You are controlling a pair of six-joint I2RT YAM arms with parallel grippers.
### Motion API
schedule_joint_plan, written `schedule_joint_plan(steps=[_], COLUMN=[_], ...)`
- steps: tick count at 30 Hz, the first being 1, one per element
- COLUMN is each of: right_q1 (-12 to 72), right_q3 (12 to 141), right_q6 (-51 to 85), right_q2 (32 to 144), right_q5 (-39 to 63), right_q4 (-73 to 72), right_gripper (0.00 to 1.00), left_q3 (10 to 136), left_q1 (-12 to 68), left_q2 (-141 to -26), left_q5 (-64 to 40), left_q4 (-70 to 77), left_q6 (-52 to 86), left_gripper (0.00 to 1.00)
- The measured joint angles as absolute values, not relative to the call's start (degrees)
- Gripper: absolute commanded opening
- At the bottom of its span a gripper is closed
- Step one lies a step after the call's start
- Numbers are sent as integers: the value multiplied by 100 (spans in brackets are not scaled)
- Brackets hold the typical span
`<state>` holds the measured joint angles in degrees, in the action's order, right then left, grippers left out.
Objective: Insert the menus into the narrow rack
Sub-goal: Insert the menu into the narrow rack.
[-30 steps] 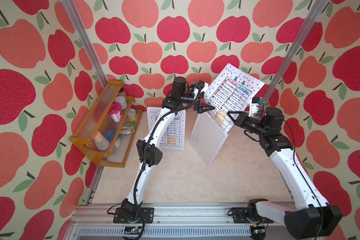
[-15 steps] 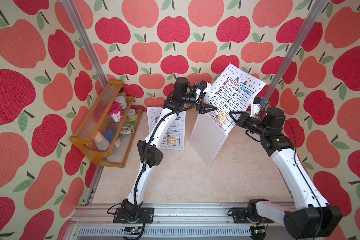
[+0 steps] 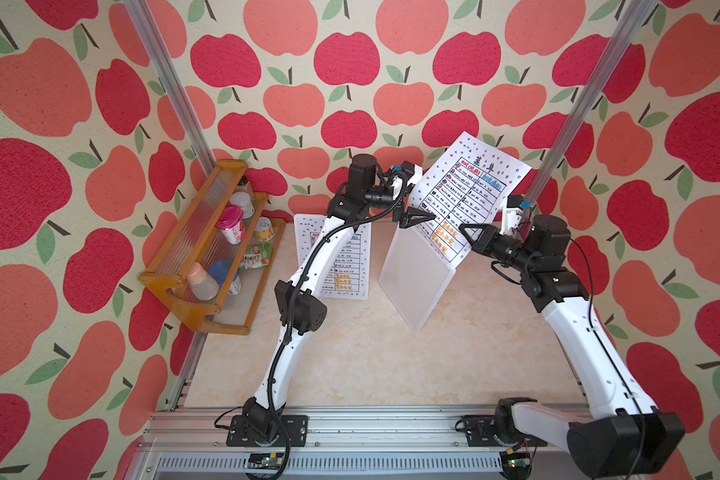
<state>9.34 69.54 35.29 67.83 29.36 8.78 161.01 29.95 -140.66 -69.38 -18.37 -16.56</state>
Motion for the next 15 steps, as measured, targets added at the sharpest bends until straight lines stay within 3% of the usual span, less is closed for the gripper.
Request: schedule_joint_plan(steps=[15], right_q1=[934], right_q3=[6941], right_q6=[3336], right_q2=[6764], right_q5=[2762], right_q4=[961], right_gripper=[0], left_q3=[16101], left_q1=[2995], left_q2=[-14066], left_q5=[-6934], left_q4=[-1769], left_q6=[-1651], left_gripper=[95])
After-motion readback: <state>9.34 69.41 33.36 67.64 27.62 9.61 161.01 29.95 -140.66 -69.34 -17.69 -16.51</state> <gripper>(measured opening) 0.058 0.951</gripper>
